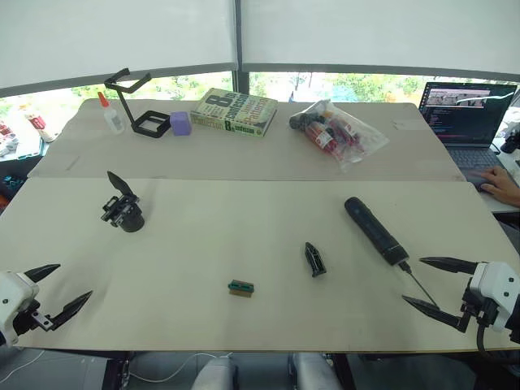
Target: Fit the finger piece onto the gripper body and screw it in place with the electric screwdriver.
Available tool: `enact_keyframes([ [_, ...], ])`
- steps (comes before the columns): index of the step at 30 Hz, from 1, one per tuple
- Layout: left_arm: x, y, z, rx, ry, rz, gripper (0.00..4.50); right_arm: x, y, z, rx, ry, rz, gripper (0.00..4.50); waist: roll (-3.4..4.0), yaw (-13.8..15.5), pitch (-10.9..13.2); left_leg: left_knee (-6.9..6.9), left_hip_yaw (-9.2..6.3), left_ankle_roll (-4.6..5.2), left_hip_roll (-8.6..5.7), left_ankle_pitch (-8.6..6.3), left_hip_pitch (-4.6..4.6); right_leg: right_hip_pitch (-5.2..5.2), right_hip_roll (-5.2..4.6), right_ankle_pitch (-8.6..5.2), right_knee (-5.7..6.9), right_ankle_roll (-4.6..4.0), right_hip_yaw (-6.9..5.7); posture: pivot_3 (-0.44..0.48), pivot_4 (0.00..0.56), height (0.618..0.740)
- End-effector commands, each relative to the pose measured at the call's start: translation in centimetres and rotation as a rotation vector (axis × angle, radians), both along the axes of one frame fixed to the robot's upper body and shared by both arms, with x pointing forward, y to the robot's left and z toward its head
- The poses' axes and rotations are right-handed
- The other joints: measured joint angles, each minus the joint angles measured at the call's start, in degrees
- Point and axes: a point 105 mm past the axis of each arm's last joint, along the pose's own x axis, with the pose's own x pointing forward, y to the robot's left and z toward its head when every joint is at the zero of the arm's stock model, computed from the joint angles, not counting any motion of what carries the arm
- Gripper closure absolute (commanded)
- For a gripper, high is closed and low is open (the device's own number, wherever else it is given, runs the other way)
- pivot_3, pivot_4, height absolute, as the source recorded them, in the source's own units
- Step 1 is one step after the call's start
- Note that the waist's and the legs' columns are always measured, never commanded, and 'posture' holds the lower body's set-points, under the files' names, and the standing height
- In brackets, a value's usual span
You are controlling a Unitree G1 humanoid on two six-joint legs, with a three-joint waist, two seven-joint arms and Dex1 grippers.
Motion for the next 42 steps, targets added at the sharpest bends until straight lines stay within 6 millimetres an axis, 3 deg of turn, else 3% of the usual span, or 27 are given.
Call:
enact_keyframes([
  [1,0.1,-0.3,1.7,-0.019,-0.063,0.001,0.00,0.1,0.8,1.0,0.008,-0.036,0.036,0.02,0.00,0.00,0.00,0.00,0.00,0.00,0.00,0.00,0.00,0.00,0.00,0.00,0.00,0.00,0.00,0.000,0.150,0.740],
  [4,0.1,-0.2,3.4,-0.159,-0.169,0.088,0.00,0.3,4.4,2.6,0.148,-0.110,0.117,0.02,-0.01,-0.22,0.00,0.00,0.00,0.00,0.03,0.00,-0.01,-0.01,-0.01,0.00,0.00,0.00,0.01,0.000,0.150,0.740],
  [6,-0.7,0.4,3.5,-0.227,-0.229,0.192,0.00,0.0,6.8,4.7,0.294,-0.225,0.197,0.02,0.00,-0.42,0.00,0.00,-0.03,-0.01,0.10,0.00,0.01,-0.01,-0.01,0.00,0.03,0.00,0.02,0.000,0.150,0.740],
  [8,-1.9,1.1,3.1,-0.286,-0.270,0.300,0.00,0.0,8.3,5.6,0.350,-0.262,0.231,0.02,0.09,-0.63,0.02,0.00,-0.02,-0.01,0.14,-0.01,0.02,-0.01,-0.01,0.00,0.05,0.00,0.06,0.000,0.150,0.740],
  [13,-4.9,2.1,0.8,-0.362,-0.288,0.498,0.00,0.5,9.7,6.7,0.410,-0.348,0.260,0.02,-0.14,-0.11,-0.01,-0.01,-0.03,0.01,0.01,-0.02,-0.05,-0.05,-0.06,0.01,-0.04,0.02,0.04,0.000,0.150,0.740],
  [16,-4.7,1.3,0.4,-0.358,-0.274,0.487,0.00,0.9,9.3,6.6,0.423,-0.329,0.256,0.02,-0.26,0.81,-0.03,0.03,-0.08,0.01,-0.02,-0.01,-0.08,-0.02,-0.07,0.02,-0.05,0.04,-0.04,0.000,0.150,0.740],
  [22,1.2,-1.4,1.9,-0.303,-0.266,0.347,0.00,1.5,8.7,6.4,0.417,-0.313,0.267,0.02,-0.25,1.79,-0.04,0.07,-0.18,0.04,-0.04,0.07,0.06,0.24,-0.02,0.02,-0.03,0.03,-0.20,0.000,0.150,0.740],
  [30,6.3,-2.1,-0.9,-0.263,-0.164,0.324,0.00,2.2,9.3,6.4,0.418,-0.338,0.276,0.02,-0.15,-0.61,-0.07,-0.05,0.02,0.04,-0.07,0.06,-0.02,-0.14,-0.02,0.03,0.01,0.05,-0.08,0.000,0.150,0.740],
  [36,9.7,-2.4,-2.7,-0.269,-0.165,0.328,0.00,2.1,9.2,6.2,0.413,-0.352,0.261,0.02,-0.15,0.24,-0.07,-0.06,-0.03,0.03,-0.09,0.06,-0.13,-0.23,-0.09,0.06,0.02,0.05,-0.13,0.000,0.150,0.740],
  [42,13.0,-4.1,-2.7,-0.301,-0.177,0.245,0.00,2.1,9.2,6.2,0.405,-0.360,0.254,0.02,-0.15,1.01,-0.07,0.00,-0.06,0.00,-0.12,0.08,-0.15,-0.21,-0.10,0.10,0.05,0.07,-0.16,0.000,0.150,0.740],
])
